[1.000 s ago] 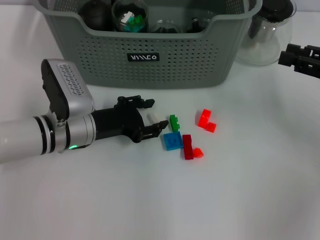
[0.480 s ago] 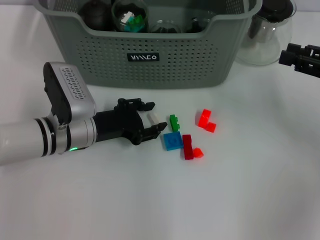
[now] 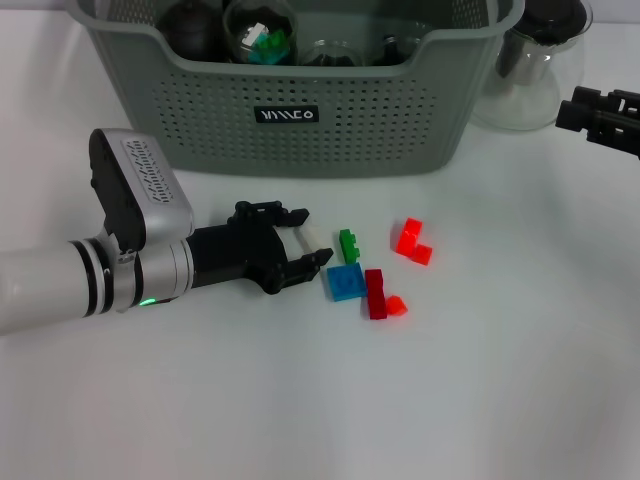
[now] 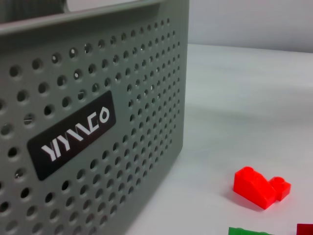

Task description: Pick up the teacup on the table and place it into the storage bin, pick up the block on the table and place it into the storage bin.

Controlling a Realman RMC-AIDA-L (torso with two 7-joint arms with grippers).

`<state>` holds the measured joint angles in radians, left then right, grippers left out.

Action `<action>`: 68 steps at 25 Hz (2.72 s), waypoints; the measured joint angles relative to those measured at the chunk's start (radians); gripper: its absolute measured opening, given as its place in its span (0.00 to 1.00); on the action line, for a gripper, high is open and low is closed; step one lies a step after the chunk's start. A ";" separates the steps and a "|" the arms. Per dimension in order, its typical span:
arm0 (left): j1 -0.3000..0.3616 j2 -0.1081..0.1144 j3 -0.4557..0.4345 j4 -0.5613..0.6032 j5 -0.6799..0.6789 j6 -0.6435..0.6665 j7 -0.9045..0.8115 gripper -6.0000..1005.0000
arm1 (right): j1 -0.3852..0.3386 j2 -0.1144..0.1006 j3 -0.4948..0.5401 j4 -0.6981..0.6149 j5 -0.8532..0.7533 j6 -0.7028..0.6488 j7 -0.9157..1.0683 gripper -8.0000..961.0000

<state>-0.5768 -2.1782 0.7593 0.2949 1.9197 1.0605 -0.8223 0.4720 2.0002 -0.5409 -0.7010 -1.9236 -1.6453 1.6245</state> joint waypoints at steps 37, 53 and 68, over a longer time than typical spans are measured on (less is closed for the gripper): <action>-0.234 0.208 -0.002 0.812 0.229 0.238 -1.275 0.41 | 0.006 0.006 -0.002 0.003 -0.008 -0.007 -0.009 0.51; -0.432 0.116 0.158 0.572 0.761 -0.040 -1.488 0.42 | 0.000 0.008 -0.004 0.002 -0.009 -0.011 -0.011 0.51; -0.063 0.114 -0.161 0.891 -0.038 0.499 -1.107 0.81 | -0.027 0.020 0.002 0.001 -0.020 -0.287 -0.304 0.51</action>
<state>-0.6395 -2.0640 0.5987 1.1864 1.8813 1.5597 -1.9294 0.4450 2.0199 -0.5393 -0.6997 -1.9439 -1.9320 1.3209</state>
